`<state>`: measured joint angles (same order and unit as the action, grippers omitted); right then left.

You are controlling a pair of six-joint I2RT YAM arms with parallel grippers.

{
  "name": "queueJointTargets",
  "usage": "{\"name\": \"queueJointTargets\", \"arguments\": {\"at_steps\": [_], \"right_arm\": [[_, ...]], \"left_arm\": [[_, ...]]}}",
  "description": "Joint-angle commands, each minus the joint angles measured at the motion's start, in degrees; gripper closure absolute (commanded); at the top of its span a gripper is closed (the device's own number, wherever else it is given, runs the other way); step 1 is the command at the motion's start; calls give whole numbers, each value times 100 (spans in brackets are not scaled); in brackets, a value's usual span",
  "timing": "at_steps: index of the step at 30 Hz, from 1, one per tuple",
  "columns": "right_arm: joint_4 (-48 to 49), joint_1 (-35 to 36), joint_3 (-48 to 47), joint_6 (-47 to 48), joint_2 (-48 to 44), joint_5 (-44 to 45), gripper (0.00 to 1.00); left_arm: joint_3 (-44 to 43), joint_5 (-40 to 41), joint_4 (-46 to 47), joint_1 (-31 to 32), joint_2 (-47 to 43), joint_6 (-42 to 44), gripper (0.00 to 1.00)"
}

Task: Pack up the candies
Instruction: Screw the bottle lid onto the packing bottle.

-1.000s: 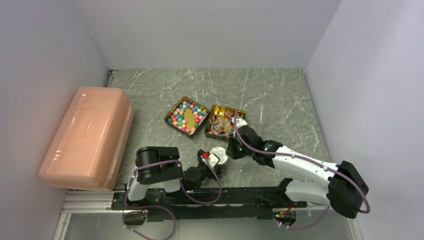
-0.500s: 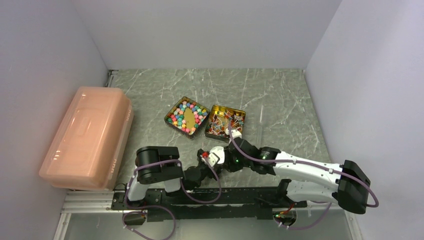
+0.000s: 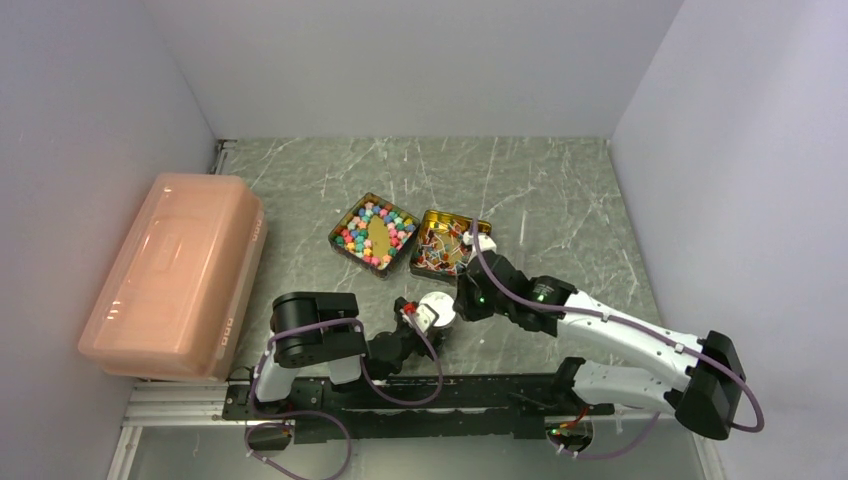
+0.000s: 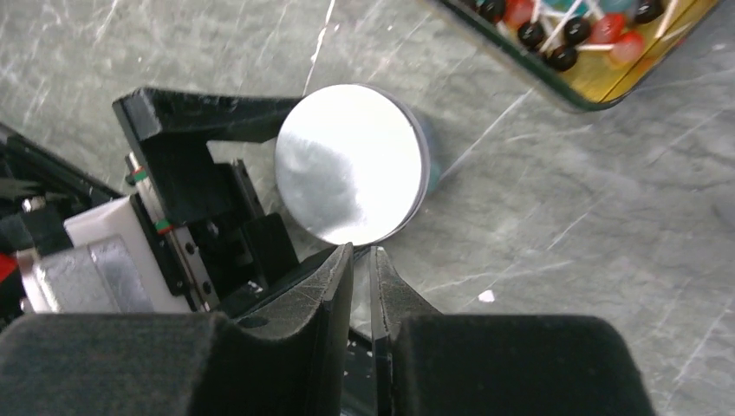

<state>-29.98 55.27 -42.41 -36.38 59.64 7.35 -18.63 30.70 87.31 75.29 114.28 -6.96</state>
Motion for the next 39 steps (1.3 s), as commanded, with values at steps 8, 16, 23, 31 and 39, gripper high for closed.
{"name": "queueJointTargets", "arguments": {"at_steps": [8, 16, 23, 31, 39], "right_arm": [[640, -735, -356, 737, 573, -566, 79], [1068, -998, -406, 933, 1032, -1014, 74], [1238, -1219, -415, 1083, 1313, -1238, 74], [1358, -1299, -325, 1169, 1494, -1478, 76], [1369, -1298, 85, 1056, 1379, -1803, 85]], "left_arm": [[-39, -117, 797, -32, 173, -234, 24], [-41, -117, 797, -32, 182, -246, 24], [-52, -123, 802, -32, 193, -247, 24], [-48, -119, 797, -32, 201, -243, 24], [-73, -99, 797, -32, 209, -227, 24]]}}
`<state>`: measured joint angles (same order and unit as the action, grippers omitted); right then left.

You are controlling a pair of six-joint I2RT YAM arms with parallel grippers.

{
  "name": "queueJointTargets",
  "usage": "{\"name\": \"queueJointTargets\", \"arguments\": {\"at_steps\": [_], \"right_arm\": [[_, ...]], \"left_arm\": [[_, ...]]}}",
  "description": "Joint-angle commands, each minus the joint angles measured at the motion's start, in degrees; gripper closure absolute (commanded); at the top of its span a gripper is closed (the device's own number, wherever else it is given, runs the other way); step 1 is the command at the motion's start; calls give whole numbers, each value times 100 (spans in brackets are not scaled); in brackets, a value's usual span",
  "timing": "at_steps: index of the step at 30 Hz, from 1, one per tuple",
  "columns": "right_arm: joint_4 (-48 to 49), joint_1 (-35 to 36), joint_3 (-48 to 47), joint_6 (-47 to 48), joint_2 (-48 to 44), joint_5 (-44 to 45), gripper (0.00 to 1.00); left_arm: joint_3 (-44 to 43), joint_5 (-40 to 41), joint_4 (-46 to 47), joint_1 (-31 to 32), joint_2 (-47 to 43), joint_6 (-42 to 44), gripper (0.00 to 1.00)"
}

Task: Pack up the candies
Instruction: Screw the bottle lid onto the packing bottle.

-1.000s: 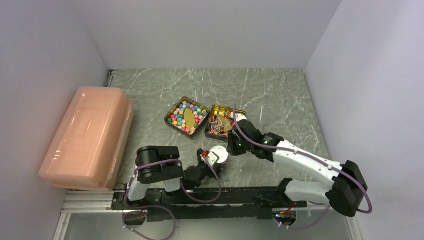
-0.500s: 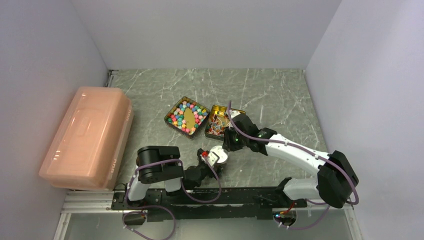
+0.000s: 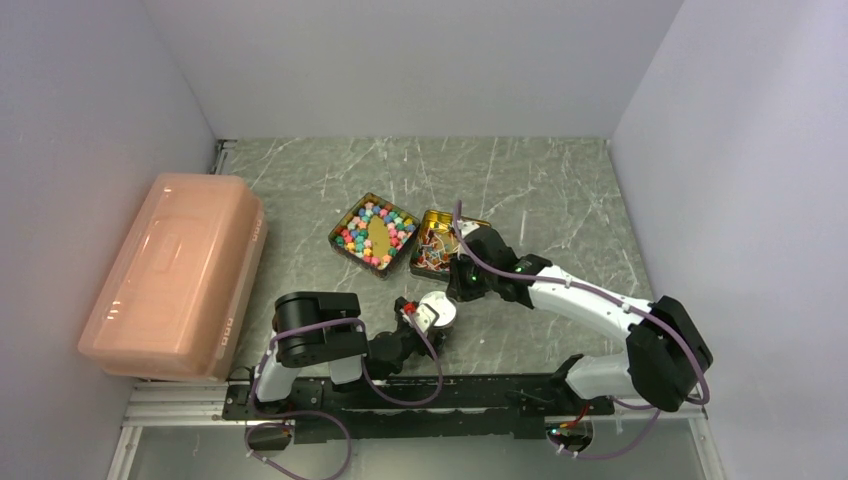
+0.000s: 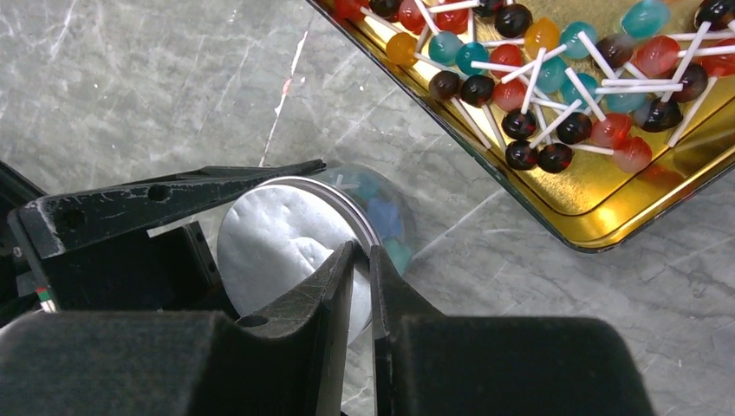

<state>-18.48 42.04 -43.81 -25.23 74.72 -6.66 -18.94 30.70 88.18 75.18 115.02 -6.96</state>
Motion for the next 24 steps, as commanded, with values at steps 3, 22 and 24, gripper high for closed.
{"name": "queueJointTargets", "arguments": {"at_steps": [3, 22, 24], "right_arm": [[289, 32, 474, -206, -284, -480, 85], [-110, 823, 1276, -1177, -1500, 77, 88], [-111, 1030, 1209, -1260, -1441, 191, 88]], "left_arm": [[-49, -90, 709, -21, 135, -220, 24], [-49, -56, 709, -29, 130, -221, 23], [-49, -47, 709, -29, 132, -223, 24]]}}
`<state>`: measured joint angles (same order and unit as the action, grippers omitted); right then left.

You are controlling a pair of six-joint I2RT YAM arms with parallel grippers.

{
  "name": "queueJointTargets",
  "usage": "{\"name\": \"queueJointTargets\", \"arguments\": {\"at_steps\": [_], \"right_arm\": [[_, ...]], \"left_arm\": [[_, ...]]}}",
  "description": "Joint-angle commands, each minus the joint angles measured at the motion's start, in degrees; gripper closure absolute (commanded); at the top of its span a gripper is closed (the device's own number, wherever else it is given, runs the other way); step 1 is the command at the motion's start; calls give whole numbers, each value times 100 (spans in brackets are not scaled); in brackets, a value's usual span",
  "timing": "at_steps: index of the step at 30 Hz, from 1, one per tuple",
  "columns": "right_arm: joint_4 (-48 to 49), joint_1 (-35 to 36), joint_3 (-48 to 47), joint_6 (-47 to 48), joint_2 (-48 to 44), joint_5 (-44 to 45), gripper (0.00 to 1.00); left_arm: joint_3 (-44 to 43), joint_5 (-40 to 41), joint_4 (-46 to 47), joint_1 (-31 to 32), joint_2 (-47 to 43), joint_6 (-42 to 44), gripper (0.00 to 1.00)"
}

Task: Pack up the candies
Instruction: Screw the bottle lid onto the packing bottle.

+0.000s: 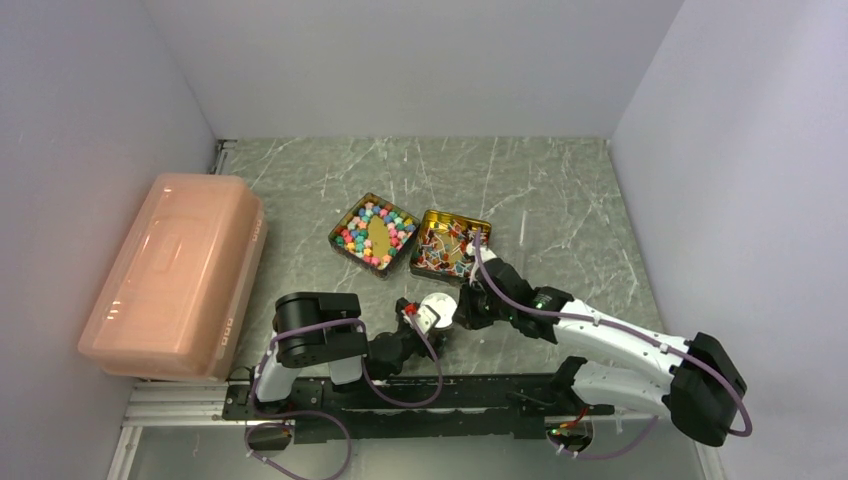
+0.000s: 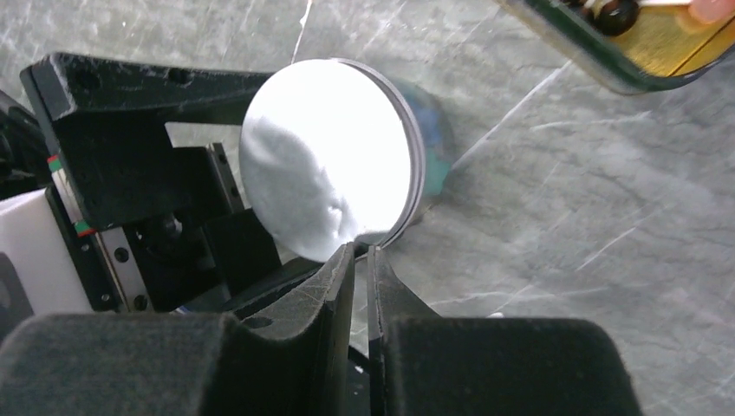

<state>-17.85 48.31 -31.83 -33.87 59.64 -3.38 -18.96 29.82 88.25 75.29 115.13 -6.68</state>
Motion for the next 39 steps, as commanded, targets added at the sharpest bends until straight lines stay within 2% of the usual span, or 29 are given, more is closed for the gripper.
{"name": "queueJointTargets", "arguments": {"at_steps": [1, 8, 17, 21, 31, 39], "right_arm": [[-163, 467, -21, -427, 104, -100, 88], [-188, 670, -243, -512, 225, 98, 88], [-1211, 657, -791, -312, -289, 1058, 85], [-1484, 615, -982, -181, -457, 1258, 83], [-1406, 591, -991, -31, -455, 1234, 82], [-1236, 559, -848, 63, -485, 1170, 73]], "left_arm": [[-51, 48, 703, -40, 117, -248, 23], [-25, 32, 703, -40, 98, -265, 24], [-23, -10, 703, -40, 100, -275, 24], [-12, -25, 703, -40, 76, -287, 20], [87, -19, 638, -2, -85, -293, 12], [24, 66, 39, 162, -412, -280, 7]]}}
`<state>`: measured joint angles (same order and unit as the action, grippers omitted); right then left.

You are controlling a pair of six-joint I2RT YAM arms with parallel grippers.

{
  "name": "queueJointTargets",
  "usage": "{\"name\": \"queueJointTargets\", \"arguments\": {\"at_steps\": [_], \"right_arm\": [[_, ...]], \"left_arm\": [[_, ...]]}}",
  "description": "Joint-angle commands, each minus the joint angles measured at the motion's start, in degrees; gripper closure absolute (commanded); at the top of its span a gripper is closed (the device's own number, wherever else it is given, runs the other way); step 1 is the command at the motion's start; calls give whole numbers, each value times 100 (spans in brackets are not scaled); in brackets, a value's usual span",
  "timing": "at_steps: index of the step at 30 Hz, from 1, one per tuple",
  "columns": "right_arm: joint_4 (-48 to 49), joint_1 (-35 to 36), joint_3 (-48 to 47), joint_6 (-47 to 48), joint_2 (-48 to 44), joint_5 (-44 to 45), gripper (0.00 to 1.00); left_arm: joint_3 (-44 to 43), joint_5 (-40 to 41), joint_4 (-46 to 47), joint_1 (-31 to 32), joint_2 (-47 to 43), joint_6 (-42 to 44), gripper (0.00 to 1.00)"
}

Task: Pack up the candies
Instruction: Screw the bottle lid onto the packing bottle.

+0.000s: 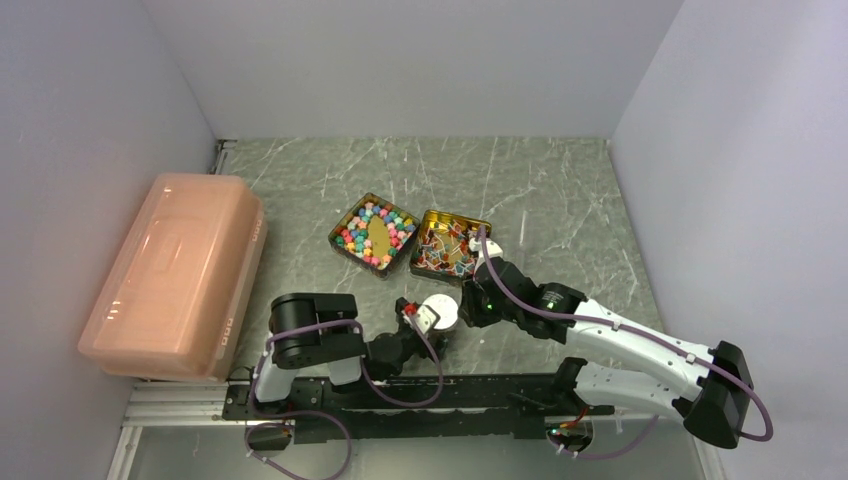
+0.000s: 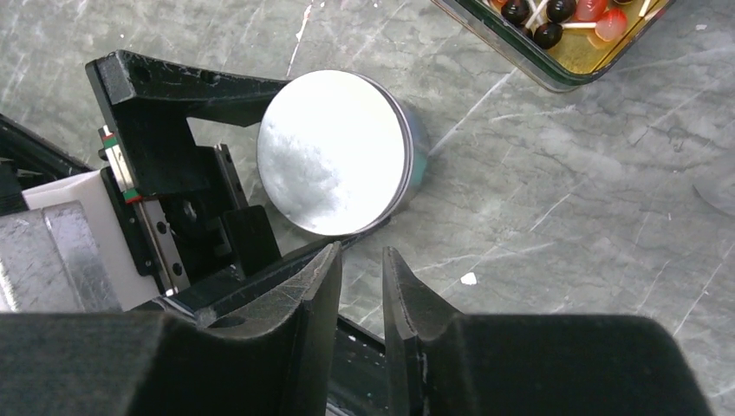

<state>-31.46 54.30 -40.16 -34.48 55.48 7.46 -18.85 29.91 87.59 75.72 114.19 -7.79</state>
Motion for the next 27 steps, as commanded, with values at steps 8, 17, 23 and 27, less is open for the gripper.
{"name": "queueJointTargets", "arguments": {"at_steps": [8, 17, 23, 27], "right_arm": [[219, -119, 77, 269, -180, 37, 65], [125, -250, 52, 494, -436, 8, 55], [265, -318, 64, 645, -537, -138, 49], [317, -376, 47, 733, -579, -217, 44]], "left_arm": [[-41, 88, -398, 253, -547, -212, 1], [9, 82, -1489, 338, -1337, -219, 1], [82, 62, -2629, 396, -2257, -349, 0], [226, 131, -3305, 417, -2952, -412, 0]]}}
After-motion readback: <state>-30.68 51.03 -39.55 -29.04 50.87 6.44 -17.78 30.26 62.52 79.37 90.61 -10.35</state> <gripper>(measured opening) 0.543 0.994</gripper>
